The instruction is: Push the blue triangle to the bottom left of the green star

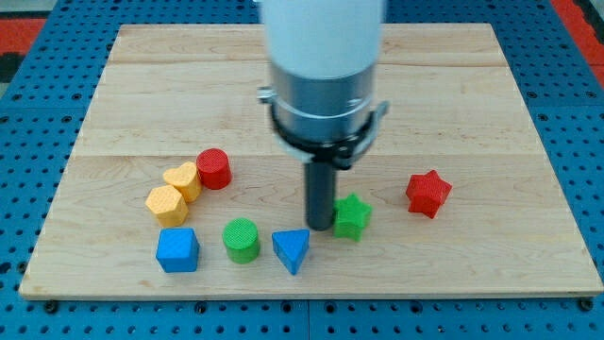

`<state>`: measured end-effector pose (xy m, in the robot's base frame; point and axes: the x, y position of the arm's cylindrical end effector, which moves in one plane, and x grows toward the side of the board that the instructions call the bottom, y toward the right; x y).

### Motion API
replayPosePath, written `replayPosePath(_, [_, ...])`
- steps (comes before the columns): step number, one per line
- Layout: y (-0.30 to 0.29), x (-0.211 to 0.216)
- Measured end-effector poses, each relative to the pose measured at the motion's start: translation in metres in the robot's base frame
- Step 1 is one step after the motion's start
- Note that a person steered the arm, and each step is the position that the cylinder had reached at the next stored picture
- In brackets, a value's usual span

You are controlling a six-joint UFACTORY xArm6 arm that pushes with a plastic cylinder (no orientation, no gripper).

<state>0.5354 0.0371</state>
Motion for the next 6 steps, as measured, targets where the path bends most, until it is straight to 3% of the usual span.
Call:
replayPosePath(1, [0.057, 0.002])
replayPosePath(2, [0.061, 0.035])
replayPosePath(3, [0.006, 0.083])
replayPosePath(4, [-0.079, 0.075])
replayPosePath(5, [-0.058, 0.017])
replayPosePath(6, [0.001, -0.009])
